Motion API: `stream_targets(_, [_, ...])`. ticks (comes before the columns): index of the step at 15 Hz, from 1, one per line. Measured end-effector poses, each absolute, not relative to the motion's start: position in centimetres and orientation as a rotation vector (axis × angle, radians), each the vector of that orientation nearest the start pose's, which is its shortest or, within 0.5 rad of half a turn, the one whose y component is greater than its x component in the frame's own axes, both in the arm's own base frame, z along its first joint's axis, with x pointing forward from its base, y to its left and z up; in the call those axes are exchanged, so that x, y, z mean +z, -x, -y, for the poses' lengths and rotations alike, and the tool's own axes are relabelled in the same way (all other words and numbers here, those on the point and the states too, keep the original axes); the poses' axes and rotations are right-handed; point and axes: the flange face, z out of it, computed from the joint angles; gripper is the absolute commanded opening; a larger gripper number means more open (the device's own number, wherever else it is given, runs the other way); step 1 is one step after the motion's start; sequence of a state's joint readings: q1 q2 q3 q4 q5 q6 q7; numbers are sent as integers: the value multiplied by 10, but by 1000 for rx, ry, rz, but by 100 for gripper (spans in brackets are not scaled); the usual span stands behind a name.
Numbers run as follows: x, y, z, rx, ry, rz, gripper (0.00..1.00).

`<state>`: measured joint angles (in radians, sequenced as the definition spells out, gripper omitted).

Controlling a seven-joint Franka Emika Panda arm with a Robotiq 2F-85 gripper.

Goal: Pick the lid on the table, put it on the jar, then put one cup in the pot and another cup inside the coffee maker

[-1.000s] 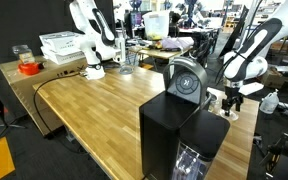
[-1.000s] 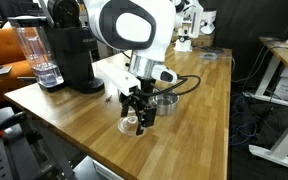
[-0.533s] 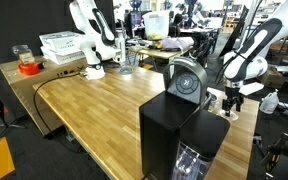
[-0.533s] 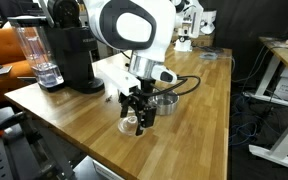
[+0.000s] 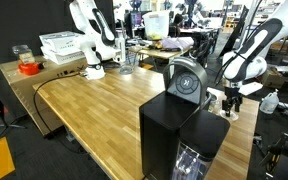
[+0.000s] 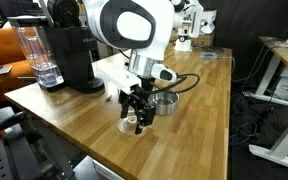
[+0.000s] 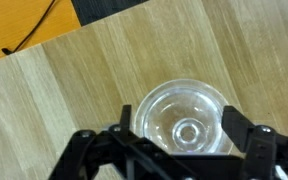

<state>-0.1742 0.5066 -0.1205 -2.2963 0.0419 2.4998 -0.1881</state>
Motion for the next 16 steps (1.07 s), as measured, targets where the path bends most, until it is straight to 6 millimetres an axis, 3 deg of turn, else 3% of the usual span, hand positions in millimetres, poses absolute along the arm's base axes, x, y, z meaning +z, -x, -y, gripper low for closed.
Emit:
stream_targets(6, [114,-468,140,492,3064,-176,20])
stream_targets(8, [116,-469,140,505,3062,-170,16])
stream_targets(9, [117,-469,139,513,3060,-169,19])
stream_targets(11, [117,-468,139,517,3061,-166,7])
stream_targets(16, [117,-468,139,523,3064,-157,7])
